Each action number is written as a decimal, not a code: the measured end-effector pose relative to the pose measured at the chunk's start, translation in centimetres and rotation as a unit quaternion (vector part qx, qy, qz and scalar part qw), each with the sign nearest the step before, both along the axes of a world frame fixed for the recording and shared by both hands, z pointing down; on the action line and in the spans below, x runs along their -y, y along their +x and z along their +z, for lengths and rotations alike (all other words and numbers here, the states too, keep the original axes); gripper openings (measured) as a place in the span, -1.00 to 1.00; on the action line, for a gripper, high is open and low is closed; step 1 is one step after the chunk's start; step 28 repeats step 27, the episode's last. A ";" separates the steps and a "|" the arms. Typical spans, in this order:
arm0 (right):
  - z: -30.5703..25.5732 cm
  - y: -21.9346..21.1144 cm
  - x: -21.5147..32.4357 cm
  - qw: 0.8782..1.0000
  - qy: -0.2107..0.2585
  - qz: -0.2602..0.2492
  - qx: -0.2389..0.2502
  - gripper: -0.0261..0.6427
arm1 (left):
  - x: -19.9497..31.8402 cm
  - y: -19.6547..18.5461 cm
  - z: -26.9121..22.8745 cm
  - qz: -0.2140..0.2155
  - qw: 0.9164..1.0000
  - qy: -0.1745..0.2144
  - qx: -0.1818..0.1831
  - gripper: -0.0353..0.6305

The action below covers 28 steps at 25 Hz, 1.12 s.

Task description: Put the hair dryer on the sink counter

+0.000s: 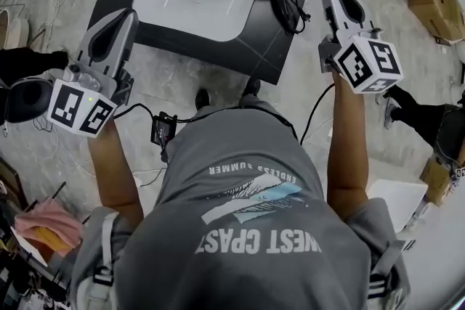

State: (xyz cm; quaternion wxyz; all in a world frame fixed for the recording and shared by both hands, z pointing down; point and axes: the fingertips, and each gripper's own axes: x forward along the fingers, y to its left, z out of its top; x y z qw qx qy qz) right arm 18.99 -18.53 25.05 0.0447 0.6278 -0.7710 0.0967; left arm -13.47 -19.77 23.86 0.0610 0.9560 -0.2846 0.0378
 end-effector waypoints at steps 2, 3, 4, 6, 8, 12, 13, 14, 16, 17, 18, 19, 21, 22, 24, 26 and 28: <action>-3.6 -1.0 -2.3 0.999 0.039 -0.004 -0.001 -0.83 | -0.2 0.1 -0.4 0.007 1.000 0.005 -0.002 -0.83; -4.7 -1.4 -3.2 0.999 0.048 -0.005 -0.009 -0.83 | -0.4 0.1 -0.6 0.010 1.000 0.006 -0.003 -0.83; -5.6 -1.8 -4.1 0.998 0.053 -0.006 -0.016 -0.83 | -0.6 0.1 -0.7 0.013 1.000 0.006 -0.003 -0.83; -6.9 -2.3 -5.6 0.998 0.057 -0.002 -0.022 -0.83 | -0.9 0.2 -1.1 0.019 1.000 0.006 -0.004 -0.83; -7.8 -2.3 -6.9 0.998 0.060 0.009 -0.023 -0.84 | -1.2 0.3 -1.4 0.027 1.000 0.006 -0.006 -0.83; -8.5 -1.8 -8.8 0.997 0.063 0.031 -0.028 -0.84 | -1.8 0.4 -1.6 0.040 0.999 0.006 -0.009 -0.83; -8.5 -1.6 -9.1 0.997 0.062 0.036 -0.031 -0.84 | -2.0 0.5 -1.6 0.043 0.999 0.006 -0.009 -0.83; -8.4 -1.4 -9.4 0.997 0.061 0.040 -0.033 -0.84 | -2.0 0.7 -1.5 0.046 0.999 0.006 -0.008 -0.83; -8.0 -1.0 -9.8 0.997 0.058 0.047 -0.034 -0.84 | -2.2 1.1 -1.3 0.051 0.999 0.006 -0.007 -0.83; -7.7 -0.8 -9.9 0.997 0.056 0.050 -0.034 -0.84 | -2.2 1.3 -1.1 0.054 0.999 0.004 -0.005 -0.83; -7.4 -0.6 -10.1 0.997 0.054 0.053 -0.033 -0.84 | -2.2 1.5 -1.0 0.056 0.998 0.003 -0.004 -0.83; -7.2 -0.5 -10.2 0.997 0.052 0.056 -0.033 -0.84 | -2.3 1.6 -0.8 0.059 0.998 0.002 -0.003 -0.83; -7.2 -0.5 -10.5 0.996 0.050 0.059 -0.036 -0.84 | -2.4 1.7 -1.0 0.062 0.998 0.002 -0.004 -0.83; -7.4 -0.5 -10.6 0.996 0.049 0.059 -0.038 -0.84 | -2.6 1.6 -1.2 0.062 0.998 0.003 -0.005 -0.83; -7.8 -0.7 -10.8 0.996 0.046 0.060 -0.040 -0.84 | -3.0 1.3 -1.8 0.061 0.998 0.004 -0.007 -0.83; -8.1 -1.0 -11.1 0.996 0.041 0.062 -0.040 -0.84 | -3.5 1.0 -2.3 0.060 0.998 0.004 -0.007 -0.83; -8.3 -1.1 -11.3 0.997 0.038 0.063 -0.039 -0.84 | -3.7 0.9 -2.5 0.060 0.998 0.004 -0.007 -0.83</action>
